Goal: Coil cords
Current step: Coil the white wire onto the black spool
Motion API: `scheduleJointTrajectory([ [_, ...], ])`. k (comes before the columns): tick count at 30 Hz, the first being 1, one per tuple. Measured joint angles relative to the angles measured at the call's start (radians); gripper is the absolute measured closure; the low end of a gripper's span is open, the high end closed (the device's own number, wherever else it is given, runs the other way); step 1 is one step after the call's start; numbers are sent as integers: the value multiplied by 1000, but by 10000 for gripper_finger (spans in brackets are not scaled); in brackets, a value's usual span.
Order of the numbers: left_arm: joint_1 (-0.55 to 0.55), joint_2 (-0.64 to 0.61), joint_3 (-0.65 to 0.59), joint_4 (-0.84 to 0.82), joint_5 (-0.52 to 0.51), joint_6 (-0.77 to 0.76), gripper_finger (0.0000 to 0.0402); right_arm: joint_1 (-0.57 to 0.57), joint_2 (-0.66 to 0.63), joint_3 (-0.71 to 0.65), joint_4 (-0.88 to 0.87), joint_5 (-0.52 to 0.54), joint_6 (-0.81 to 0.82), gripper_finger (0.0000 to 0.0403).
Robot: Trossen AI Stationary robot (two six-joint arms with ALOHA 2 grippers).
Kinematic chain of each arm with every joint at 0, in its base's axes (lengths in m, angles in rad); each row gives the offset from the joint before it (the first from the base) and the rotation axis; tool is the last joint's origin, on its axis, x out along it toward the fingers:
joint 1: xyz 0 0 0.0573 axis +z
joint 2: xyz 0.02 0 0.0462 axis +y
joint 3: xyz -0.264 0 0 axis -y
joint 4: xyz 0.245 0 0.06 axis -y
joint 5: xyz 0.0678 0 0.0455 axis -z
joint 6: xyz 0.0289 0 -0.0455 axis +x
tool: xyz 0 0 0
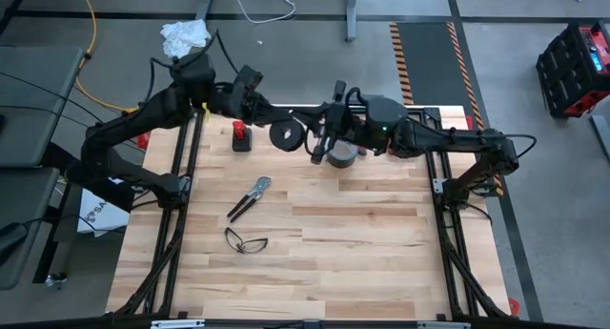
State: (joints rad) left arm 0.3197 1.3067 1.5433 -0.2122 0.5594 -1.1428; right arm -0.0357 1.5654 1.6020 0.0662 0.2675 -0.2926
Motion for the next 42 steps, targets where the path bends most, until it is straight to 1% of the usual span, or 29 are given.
scheduleJointTrajectory([
  [2,10,-5,-2,-69,-9,56,401,-9,0,0,-3,-9,5,402],
  [7,21,-5,-2,-169,-16,171,401,-26,3,-1,-28,-18,6,402],
  [12,21,-5,-2,-195,-68,311,401,-30,3,0,-76,-14,26,402],
  [17,42,-26,-3,-204,-129,501,401,-32,-2,2,-102,19,26,402],
  [22,52,-49,-4,-212,-207,691,401,-47,-3,2,-102,29,51,402],
  [28,52,-82,-4,-194,-359,886,401,-69,-5,3,-111,29,119,402],
  [31,51,-92,-4,-166,-386,943,401,-71,-5,3,-112,28,138,402],
  [36,50,-108,-3,-176,-387,996,401,-70,-4,3,-116,21,137,402],
  [39,50,-117,-3,-230,-389,1056,401,-70,-4,3,-136,21,137,402],
  [42,45,-122,-3,-340,-418,1101,401,-70,-4,3,-190,21,151,402],
])
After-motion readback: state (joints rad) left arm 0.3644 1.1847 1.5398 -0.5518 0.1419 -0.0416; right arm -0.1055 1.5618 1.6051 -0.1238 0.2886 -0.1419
